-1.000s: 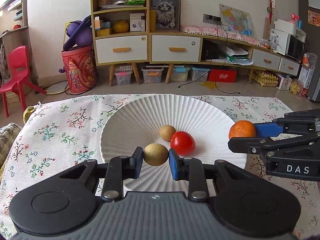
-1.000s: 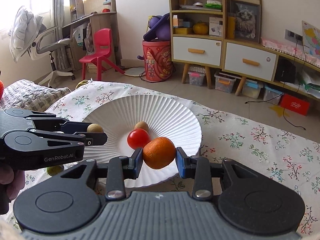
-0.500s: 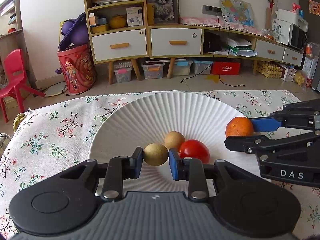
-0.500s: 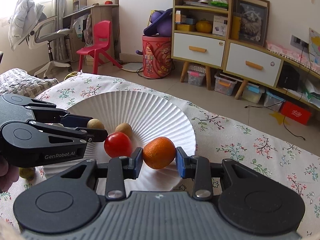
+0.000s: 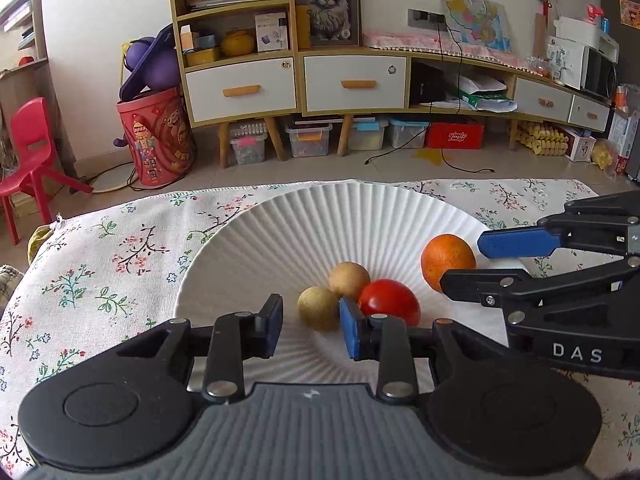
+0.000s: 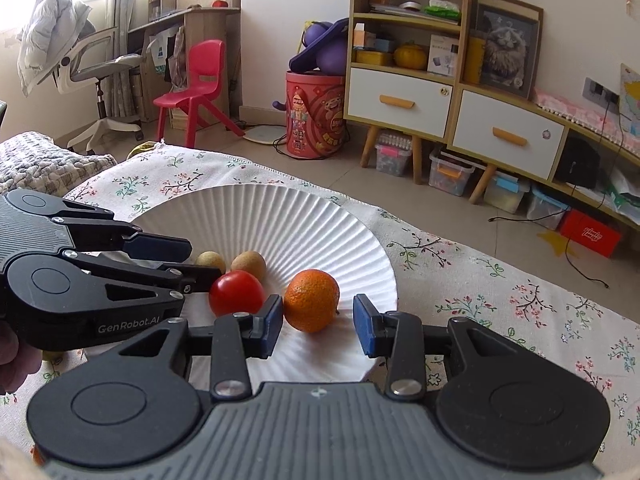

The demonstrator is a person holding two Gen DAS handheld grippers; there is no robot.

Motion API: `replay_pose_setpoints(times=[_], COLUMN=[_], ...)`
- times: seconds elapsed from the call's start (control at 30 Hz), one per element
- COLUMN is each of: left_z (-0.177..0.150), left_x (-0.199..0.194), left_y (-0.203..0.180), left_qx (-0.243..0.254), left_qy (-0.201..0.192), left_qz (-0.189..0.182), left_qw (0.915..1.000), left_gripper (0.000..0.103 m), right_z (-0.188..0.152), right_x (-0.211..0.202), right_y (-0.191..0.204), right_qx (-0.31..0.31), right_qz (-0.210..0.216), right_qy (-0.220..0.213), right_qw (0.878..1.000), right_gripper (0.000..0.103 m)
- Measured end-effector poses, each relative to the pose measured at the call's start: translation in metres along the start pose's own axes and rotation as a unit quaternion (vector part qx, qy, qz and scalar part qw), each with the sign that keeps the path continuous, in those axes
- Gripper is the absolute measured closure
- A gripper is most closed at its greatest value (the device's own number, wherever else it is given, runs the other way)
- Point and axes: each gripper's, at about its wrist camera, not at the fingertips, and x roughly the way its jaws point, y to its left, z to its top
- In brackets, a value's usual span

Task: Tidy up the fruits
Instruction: 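Open the left tool to release the tan fruit while the right tool releases the mandarin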

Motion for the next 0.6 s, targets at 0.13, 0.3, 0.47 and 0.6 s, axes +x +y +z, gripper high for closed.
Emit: replay_pose_setpoints(times=[0.13,0.3,0.47,0.6], left_z=[0.001,0.001,-0.004,-0.009], left_x=[-0.007,-0.024,-0.042,-0.057], left_y=[0.002,0.008,0.012,0.016], left_qx=[-0.003,-0.015,-0.023,-0.029], left_qy=[-0.002,-0.011,-0.015,-0.014], left_qz=[0.002,0.006,0.008,0.011], left_qw=[1.0,0.9998,0.9996,0.9994], left_gripper=[0.081,0.066,0.058,0.051], right_z=[0.001,0.001,0.0,-0.001], right_x=[-0.009,-0.023,-0.039,-0.05], right_y=[-0.003,-0.006,-0.003,0.002], right_qx=[0.012,0.027,0.035,0.041], right_qz=[-0.003,-0.007,-0.008,-0.008], right_qy=[-0.006,-0.01,-0.011,-0.013], right_qw=[1.0,1.0,0.999,0.999], right_gripper=[0.057,0.05,0.042,0.036])
